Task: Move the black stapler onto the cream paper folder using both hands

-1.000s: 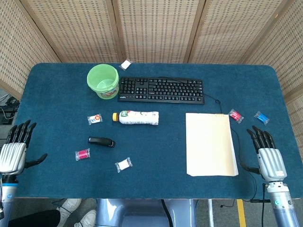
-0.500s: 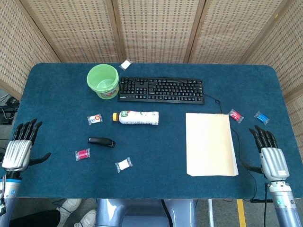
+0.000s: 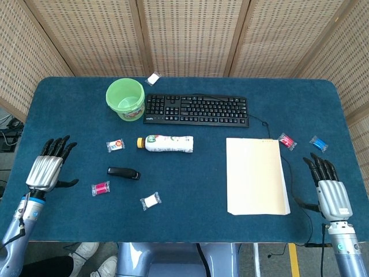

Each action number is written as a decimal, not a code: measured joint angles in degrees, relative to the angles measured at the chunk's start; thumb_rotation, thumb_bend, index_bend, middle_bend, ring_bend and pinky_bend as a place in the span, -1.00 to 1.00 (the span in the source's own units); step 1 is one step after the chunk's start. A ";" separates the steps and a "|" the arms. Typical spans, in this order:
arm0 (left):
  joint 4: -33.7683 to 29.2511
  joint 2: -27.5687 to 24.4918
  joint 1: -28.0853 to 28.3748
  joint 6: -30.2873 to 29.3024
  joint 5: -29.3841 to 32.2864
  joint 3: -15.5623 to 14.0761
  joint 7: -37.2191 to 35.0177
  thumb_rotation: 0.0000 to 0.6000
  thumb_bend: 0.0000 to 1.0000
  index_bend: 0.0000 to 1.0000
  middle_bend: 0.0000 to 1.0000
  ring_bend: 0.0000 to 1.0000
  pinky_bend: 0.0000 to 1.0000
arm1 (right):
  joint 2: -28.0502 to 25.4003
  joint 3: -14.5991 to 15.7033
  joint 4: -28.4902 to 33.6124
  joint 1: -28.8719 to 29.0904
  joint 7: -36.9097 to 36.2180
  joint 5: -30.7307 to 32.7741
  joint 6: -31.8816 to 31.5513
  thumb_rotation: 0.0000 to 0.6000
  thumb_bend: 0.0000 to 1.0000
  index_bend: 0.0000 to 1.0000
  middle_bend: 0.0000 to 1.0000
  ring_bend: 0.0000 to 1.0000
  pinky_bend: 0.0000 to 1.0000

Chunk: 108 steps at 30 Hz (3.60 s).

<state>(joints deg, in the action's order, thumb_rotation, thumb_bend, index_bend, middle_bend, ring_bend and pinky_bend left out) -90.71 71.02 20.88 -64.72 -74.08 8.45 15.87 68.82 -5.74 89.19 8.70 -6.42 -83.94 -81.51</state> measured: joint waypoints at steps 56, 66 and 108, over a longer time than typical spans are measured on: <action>8.46 22.21 18.29 4.99 22.72 -1.27 24.91 1.00 -0.10 0.32 -0.16 -0.20 -0.10 | -1.49 -0.55 -0.45 -0.04 -5.47 1.13 1.18 1.00 -0.87 -0.70 -1.00 -1.00 -0.89; 9.89 23.70 18.39 1.90 14.13 -1.39 19.91 1.00 0.17 0.65 0.14 0.04 0.16 | -1.58 -0.72 -0.57 -0.06 -5.96 1.49 1.31 1.00 -0.87 -0.68 -1.00 -1.00 -0.89; 22.74 41.66 45.27 11.08 28.59 10.77 38.75 1.00 0.14 0.52 0.05 0.01 0.09 | -0.96 -2.14 -4.94 0.69 -11.41 5.27 5.28 1.00 -0.87 -0.67 -1.00 -1.00 -0.89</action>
<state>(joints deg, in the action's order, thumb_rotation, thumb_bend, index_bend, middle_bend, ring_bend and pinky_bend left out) -67.97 112.68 66.15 -53.64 -45.49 19.22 54.62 67.86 -7.88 84.25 9.39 -17.83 -78.67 -76.23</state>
